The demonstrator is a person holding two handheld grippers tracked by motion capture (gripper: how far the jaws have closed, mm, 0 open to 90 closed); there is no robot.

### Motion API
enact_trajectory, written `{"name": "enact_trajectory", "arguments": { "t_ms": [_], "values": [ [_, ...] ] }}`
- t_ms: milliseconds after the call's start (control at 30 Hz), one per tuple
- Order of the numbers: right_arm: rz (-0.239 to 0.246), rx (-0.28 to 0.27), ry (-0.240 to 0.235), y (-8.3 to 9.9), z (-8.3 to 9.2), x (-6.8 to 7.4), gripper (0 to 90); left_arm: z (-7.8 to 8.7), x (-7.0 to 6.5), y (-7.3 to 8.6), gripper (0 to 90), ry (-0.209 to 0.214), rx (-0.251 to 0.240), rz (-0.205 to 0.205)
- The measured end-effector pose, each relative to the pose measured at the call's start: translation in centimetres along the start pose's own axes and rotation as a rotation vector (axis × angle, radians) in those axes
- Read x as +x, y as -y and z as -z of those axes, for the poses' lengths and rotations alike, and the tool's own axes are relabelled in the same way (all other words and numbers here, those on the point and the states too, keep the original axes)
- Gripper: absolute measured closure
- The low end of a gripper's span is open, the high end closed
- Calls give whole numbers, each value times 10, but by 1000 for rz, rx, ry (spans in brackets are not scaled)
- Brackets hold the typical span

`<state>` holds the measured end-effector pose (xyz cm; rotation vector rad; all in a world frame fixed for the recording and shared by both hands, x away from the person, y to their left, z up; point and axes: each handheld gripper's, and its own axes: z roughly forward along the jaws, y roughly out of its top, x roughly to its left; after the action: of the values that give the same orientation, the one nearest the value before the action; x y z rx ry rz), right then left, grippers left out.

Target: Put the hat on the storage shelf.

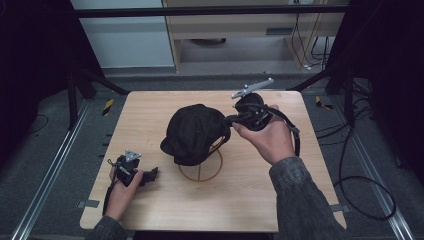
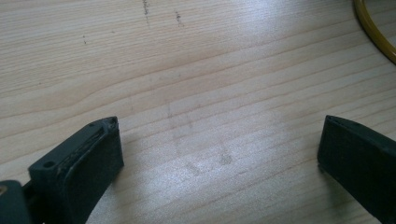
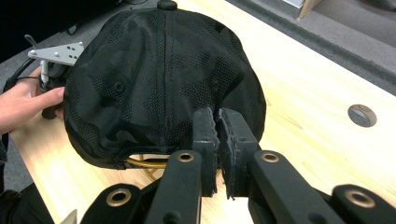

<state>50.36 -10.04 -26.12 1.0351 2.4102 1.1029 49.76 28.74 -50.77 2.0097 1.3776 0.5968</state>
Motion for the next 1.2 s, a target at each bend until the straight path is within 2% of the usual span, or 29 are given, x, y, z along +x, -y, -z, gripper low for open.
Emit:
{"name": "enact_trajectory", "arguments": {
  "t_ms": [133,233,367,500,633,733,900,1100,1200],
  "values": [
    [-8,-13,2,4,4,-2,833,0,0,0,0,0,0,-1],
    [-13,-27,11,6,6,-3,774,0,0,0,0,0,0,0],
    [-37,-59,32,12,11,-6,610,0,0,0,0,0,1,-1],
    [-65,-78,73,22,14,-10,424,0,0,0,0,0,-2,-1],
    [-102,-90,138,42,15,-20,266,0,0,0,0,0,-3,-1],
    [-142,-95,172,61,15,-27,194,0,0,0,0,0,-3,1],
    [-179,-96,192,94,7,-36,135,0,0,0,0,0,0,-2],
    [-198,-79,198,127,-8,-37,116,0,0,0,0,0,0,-2],
    [-215,-63,187,144,-20,-38,110,0,0,0,0,0,0,-2]
  ]
}}
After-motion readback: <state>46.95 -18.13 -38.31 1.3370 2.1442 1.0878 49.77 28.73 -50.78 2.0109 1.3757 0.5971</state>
